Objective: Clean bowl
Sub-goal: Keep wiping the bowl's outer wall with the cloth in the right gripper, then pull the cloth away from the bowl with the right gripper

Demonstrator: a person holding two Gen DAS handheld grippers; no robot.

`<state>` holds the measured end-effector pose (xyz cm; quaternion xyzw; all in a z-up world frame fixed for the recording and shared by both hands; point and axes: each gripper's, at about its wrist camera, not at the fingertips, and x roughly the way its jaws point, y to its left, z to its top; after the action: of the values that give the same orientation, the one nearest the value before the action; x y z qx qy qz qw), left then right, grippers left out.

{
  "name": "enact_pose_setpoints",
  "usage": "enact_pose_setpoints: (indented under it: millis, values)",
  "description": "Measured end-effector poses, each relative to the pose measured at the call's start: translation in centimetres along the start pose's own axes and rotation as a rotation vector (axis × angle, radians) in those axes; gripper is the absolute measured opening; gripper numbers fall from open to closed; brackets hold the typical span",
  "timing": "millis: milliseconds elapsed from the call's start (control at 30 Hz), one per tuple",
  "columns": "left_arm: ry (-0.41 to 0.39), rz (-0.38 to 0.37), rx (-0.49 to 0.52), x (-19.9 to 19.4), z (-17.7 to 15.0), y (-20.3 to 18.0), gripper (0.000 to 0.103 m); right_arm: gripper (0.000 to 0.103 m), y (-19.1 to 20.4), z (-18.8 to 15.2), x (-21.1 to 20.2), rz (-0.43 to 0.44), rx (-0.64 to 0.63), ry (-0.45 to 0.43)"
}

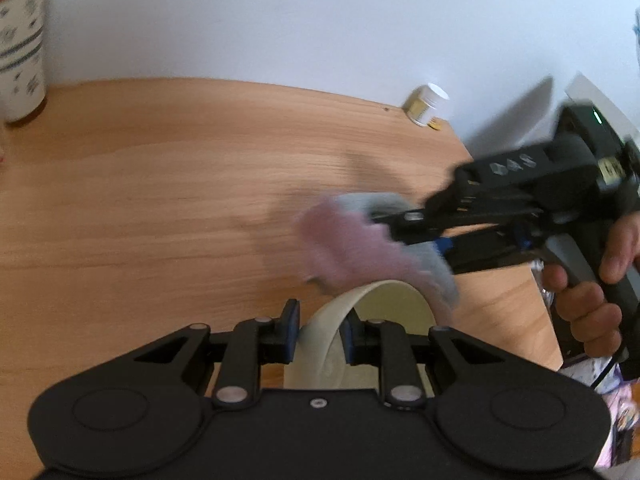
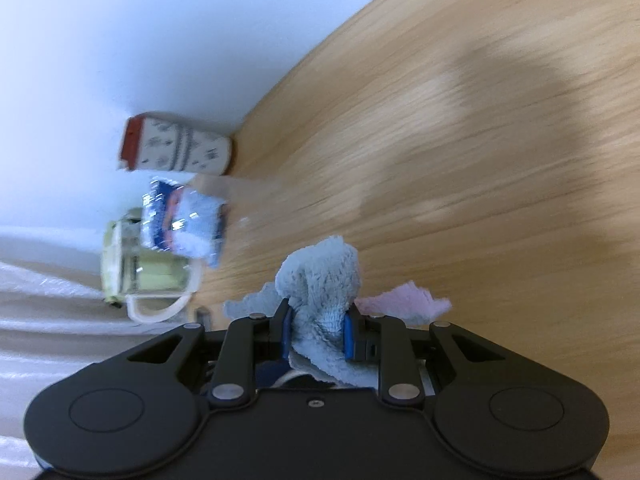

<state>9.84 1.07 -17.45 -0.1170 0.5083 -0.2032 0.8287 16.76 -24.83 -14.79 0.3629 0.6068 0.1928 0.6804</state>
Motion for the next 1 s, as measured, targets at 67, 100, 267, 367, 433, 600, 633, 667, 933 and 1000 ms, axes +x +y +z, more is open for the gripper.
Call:
enact_pose_setpoints:
  millis: [67, 100, 267, 367, 433, 600, 633, 667, 933, 1000]
  values:
    - [-0.006, -0.013, -0.056, 0.0, 0.1, 1.3, 0.016, 0.028, -1.1, 0.5, -1.1, 0.007, 0.041, -0.033]
    - [-0.010, -0.019, -0.077, 0.0, 0.2, 1.8, 0.014, 0.028, -1.5, 0.7, -1.5, 0.010, 0.051, -0.048]
    - [-0.009, -0.002, -0.124, 0.4, 0.4, 3.3, 0.013, 0.028, -3.3, 1.2, -3.5, -0.051, 0.054, -0.114]
    - [-0.005, 0.008, -0.116, 0.5, 0.4, 3.7, 0.013, 0.028, -3.5, 1.2, -4.5, -0.067, 0.030, -0.148]
    - [-0.006, 0.003, -0.118, 0.6, 0.6, 3.9, 0.013, 0.028, -3.7, 1.1, -5.0, -0.063, 0.028, -0.167]
    - [-0.014, 0.006, -0.110, 0.7, 0.9, 4.1, 0.013, 0.028, -4.4, 0.6, -6.0, -0.117, 0.021, -0.234]
    - [-0.014, 0.006, -0.109, 0.7, 1.0, 4.1, 0.013, 0.028, -4.6, 0.5, -6.1, -0.128, 0.023, -0.242]
    - [-0.017, 0.007, -0.108, 0.8, 1.2, 4.2, 0.013, 0.028, -4.8, 0.4, -6.2, -0.139, 0.025, -0.250]
    - [-0.036, 0.025, -0.122, 0.9, 2.3, 5.0, 0.013, 0.028, -6.7, -0.4, -7.0, -0.227, 0.038, -0.303]
    - [-0.041, 0.031, -0.134, 1.0, 2.5, 5.2, 0.013, 0.028, -7.2, -0.5, -7.0, -0.245, 0.031, -0.304]
